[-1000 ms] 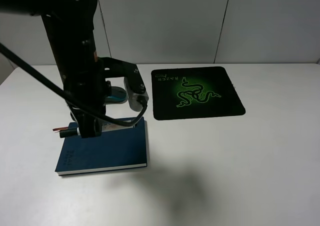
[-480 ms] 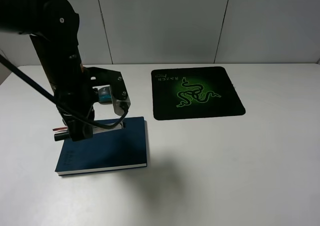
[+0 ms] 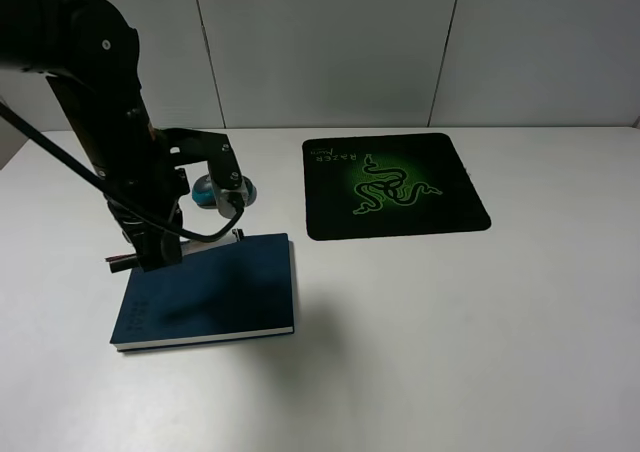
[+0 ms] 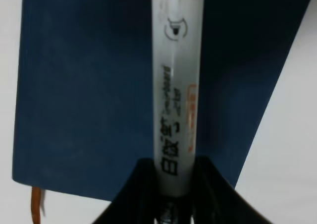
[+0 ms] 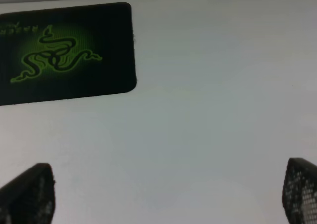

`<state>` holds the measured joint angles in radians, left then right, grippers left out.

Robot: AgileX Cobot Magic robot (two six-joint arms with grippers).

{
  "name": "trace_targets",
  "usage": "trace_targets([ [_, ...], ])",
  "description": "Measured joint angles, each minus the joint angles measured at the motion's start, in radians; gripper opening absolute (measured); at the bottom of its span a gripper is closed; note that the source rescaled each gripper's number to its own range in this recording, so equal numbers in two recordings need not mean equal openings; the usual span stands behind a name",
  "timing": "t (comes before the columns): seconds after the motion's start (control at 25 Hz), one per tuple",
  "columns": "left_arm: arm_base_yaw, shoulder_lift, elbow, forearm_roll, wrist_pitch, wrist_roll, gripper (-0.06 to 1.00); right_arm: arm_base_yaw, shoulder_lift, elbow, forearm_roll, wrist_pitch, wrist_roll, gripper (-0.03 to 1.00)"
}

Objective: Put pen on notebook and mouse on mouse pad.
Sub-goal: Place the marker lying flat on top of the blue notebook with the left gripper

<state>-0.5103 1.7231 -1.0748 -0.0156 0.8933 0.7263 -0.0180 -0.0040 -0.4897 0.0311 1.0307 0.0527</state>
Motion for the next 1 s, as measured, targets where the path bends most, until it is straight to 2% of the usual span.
trace_targets([
  [0.28,0.002,0.088,0.000,-0.002,-0.015,0.001,0.00,0.000,0.000,0.000,0.000,0.000,0.000,1.00],
  [0.64,0.002,0.152,0.012,-0.003,-0.112,0.023,0.00,0.000,0.000,0.000,0.000,0.000,0.000,1.00],
  [1.0,0.002,0.198,0.013,-0.003,-0.160,0.037,0.00,0.000,0.000,0.000,0.000,0.000,0.000,1.00],
])
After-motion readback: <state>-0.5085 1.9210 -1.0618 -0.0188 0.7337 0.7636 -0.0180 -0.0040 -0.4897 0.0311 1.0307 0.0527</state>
